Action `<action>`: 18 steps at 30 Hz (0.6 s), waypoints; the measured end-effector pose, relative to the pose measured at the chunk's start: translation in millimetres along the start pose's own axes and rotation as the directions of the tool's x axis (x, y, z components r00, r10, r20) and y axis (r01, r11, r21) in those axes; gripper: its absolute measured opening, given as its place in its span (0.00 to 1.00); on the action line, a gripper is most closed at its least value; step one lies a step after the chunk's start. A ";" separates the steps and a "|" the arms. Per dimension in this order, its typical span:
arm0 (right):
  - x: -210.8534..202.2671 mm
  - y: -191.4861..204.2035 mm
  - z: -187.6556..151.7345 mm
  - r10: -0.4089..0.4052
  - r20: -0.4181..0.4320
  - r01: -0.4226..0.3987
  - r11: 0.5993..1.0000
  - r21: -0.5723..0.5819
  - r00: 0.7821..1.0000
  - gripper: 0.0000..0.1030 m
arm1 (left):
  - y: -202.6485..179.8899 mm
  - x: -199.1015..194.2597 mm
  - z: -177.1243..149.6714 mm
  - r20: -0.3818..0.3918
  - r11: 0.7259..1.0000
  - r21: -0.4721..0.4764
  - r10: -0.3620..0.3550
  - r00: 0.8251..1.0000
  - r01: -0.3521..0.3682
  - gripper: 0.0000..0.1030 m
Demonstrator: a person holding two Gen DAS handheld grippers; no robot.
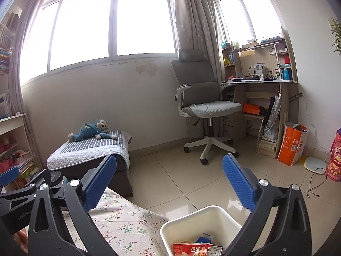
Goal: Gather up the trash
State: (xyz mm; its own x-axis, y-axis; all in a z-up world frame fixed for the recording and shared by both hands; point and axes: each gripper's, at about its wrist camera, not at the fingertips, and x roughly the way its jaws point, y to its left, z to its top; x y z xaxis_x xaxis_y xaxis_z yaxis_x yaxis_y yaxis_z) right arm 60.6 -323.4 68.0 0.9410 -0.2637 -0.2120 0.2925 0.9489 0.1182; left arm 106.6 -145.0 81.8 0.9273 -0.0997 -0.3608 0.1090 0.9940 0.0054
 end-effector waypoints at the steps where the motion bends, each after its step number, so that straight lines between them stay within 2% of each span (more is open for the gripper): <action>1: 2.7 8.7 -2.0 0.024 -0.016 -0.024 1.000 -0.003 1.000 0.93 | 9.9 -1.0 0.1 0.002 1.000 -0.017 0.020 1.000 -0.020 0.94; 5: 9.8 44.3 -11.6 0.051 -0.066 -0.053 0.998 -0.036 0.997 0.93 | 41.3 -7.7 -2.6 0.018 0.995 -0.033 0.098 0.995 -0.097 0.94; 11: 14.2 83.1 -23.0 0.118 -0.107 -0.125 0.990 -0.062 0.987 0.93 | 85.1 -8.0 -10.5 -0.004 0.978 -0.065 0.201 0.980 -0.201 0.94; 18: 21.9 113.5 -33.9 0.158 -0.155 -0.171 0.982 -0.076 0.975 0.93 | 115.8 -7.7 -21.3 -0.029 0.961 -0.067 0.267 0.963 -0.269 0.94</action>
State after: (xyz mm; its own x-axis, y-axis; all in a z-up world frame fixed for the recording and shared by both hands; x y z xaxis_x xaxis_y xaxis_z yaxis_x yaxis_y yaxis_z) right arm 108.7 -215.6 43.9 0.9374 -0.0803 -0.3388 0.1134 0.9904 0.0790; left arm 104.4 -28.1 65.4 0.9119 0.1710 -0.3731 -0.1687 0.9849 0.0393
